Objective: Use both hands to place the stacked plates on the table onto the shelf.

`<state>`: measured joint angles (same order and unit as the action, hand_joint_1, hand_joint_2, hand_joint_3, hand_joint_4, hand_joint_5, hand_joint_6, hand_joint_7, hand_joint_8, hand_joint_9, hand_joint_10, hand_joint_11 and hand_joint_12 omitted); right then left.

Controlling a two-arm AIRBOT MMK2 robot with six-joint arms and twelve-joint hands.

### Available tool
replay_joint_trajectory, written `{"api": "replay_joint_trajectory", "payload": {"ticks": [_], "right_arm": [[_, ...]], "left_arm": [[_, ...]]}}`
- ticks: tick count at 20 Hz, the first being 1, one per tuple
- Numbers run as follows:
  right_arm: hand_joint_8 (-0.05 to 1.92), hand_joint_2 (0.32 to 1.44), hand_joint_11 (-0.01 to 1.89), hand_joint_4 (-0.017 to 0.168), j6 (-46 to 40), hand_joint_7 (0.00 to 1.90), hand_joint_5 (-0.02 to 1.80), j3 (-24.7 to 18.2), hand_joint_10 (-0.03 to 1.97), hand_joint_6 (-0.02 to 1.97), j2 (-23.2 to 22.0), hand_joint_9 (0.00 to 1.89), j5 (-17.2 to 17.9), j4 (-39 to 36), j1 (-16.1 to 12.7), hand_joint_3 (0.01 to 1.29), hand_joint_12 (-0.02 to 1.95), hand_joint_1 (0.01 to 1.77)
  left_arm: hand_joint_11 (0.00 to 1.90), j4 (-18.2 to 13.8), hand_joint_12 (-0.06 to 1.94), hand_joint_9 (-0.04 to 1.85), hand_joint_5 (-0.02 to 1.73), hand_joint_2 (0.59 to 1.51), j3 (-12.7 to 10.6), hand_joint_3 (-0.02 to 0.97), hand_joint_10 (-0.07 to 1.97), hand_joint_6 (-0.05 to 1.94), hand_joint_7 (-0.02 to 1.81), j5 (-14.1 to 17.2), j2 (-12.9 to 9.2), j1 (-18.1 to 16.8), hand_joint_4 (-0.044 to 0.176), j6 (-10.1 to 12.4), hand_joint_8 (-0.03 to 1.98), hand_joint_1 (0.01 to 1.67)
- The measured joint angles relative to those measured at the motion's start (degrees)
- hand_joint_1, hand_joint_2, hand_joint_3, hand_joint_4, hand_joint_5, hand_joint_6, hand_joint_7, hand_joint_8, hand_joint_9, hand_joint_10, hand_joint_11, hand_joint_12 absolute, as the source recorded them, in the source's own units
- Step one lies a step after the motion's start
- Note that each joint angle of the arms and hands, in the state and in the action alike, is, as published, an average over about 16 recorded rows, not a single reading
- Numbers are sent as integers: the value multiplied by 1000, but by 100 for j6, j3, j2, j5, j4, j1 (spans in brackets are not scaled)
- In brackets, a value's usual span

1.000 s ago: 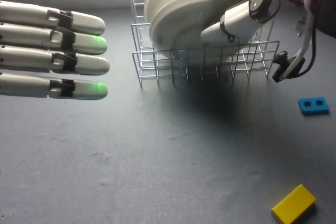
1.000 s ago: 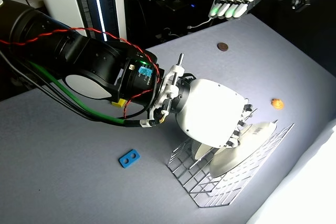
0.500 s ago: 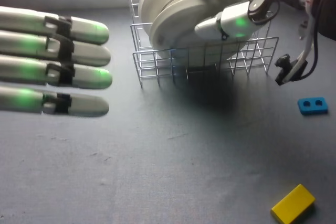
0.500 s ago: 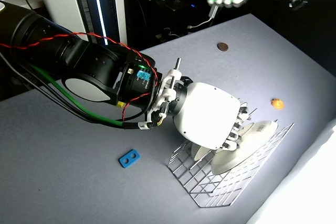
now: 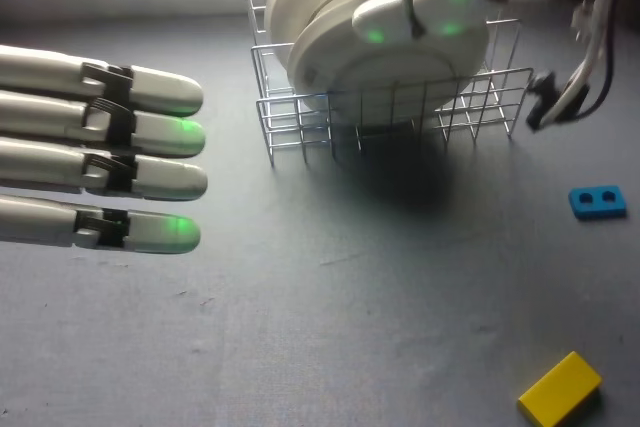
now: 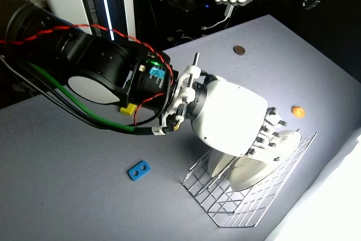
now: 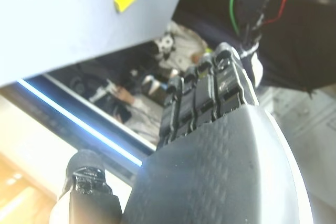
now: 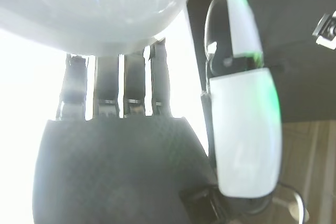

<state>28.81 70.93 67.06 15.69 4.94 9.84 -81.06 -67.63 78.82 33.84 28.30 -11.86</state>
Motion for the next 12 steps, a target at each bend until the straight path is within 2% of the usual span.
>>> {"api": "replay_joint_trajectory", "payload": {"ticks": [3, 6, 9, 11, 12], "right_arm": [[18, 1080, 52, -7, 15, 661, 590, -209, 247, 58, -159, 544, 80, -317, -137, 10, 1380, 933], [20, 1119, 55, -6, 113, 663, 590, -500, 302, 52, -356, 529, 245, -688, -248, 10, 1392, 794], [208, 1123, 157, -6, 221, 740, 665, -844, 536, 212, -581, 584, 435, -1063, -289, 10, 1484, 623], [433, 1123, 302, -4, 299, 827, 755, -1106, 745, 436, -748, 678, 548, -1325, -261, 10, 1557, 517], [549, 1127, 388, 0, 340, 869, 799, -1242, 852, 548, -833, 728, 600, -1456, -236, 10, 1588, 474]], "left_arm": [[26, -67, 16, 27, 72, 1069, -26, 11, 10, 12, 35, 12, 25, 22, 8, -12, 18, 17], [54, -151, 63, 82, 100, 1080, -56, 13, 15, 16, 92, 27, 59, 27, 7, -12, 20, 17], [150, -250, 345, 243, 228, 1092, -93, 14, 162, 138, 287, 37, 87, 22, 7, -12, 145, 17], [281, -311, 576, 397, 367, 1096, -110, 14, 394, 360, 450, 50, 95, 18, 11, -12, 370, 17], [372, -335, 695, 492, 453, 1106, -115, 14, 509, 475, 545, 57, 97, 16, 21, -11, 485, 18]]}}
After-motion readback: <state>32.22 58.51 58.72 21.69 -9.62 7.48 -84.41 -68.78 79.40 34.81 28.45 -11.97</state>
